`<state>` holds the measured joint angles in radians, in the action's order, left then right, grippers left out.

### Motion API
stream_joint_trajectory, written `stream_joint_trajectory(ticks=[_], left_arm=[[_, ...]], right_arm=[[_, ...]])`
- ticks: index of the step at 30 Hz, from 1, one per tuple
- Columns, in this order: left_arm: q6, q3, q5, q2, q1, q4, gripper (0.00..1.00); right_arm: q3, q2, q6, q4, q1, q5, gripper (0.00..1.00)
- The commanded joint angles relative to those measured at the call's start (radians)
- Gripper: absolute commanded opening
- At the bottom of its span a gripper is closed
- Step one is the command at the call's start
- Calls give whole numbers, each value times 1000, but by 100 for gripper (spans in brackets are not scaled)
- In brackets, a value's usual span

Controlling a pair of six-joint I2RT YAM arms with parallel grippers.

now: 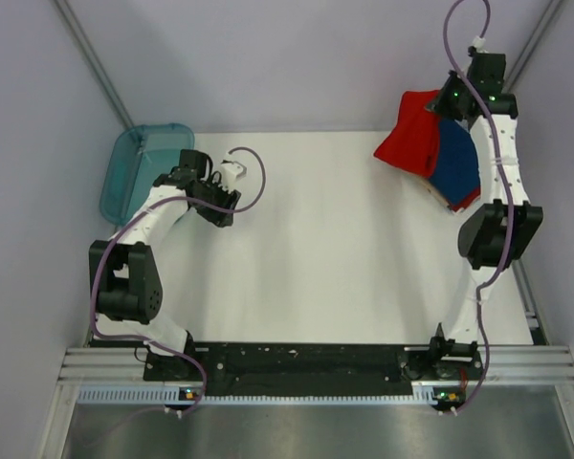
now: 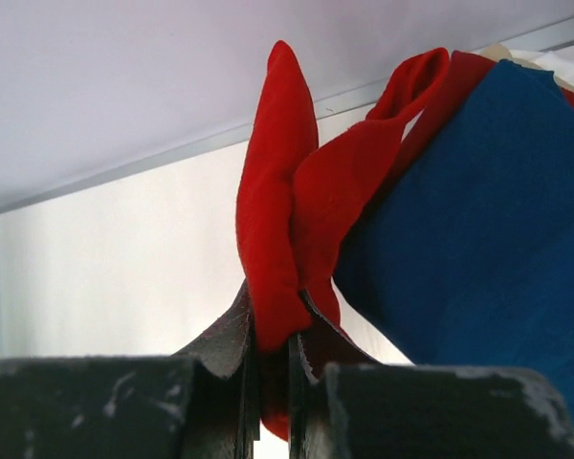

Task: Fold and stack the t-shirts
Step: Put the neatly folded tshirt into the corner of the board with the right arm

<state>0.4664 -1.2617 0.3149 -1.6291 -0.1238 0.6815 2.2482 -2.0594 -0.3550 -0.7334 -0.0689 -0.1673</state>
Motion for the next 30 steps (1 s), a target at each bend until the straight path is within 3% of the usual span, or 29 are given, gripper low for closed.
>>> stream_joint_trajectory(ticks=[1,8,22,30], left_arm=[[8,-5,-4,20,6,0,54],[6,-1,-8,15,6,1,54],[15,5,-2,11,6,4,54],[17,5,-5,9,6,6,54]], right_arm=[[63,85,-93,46,-66,-73,0],[25,110,-128,77,-169,-90,0],[-398,189,-176,236,-348,-80,0],[-403,144,-104,258,-373,-74,0]])
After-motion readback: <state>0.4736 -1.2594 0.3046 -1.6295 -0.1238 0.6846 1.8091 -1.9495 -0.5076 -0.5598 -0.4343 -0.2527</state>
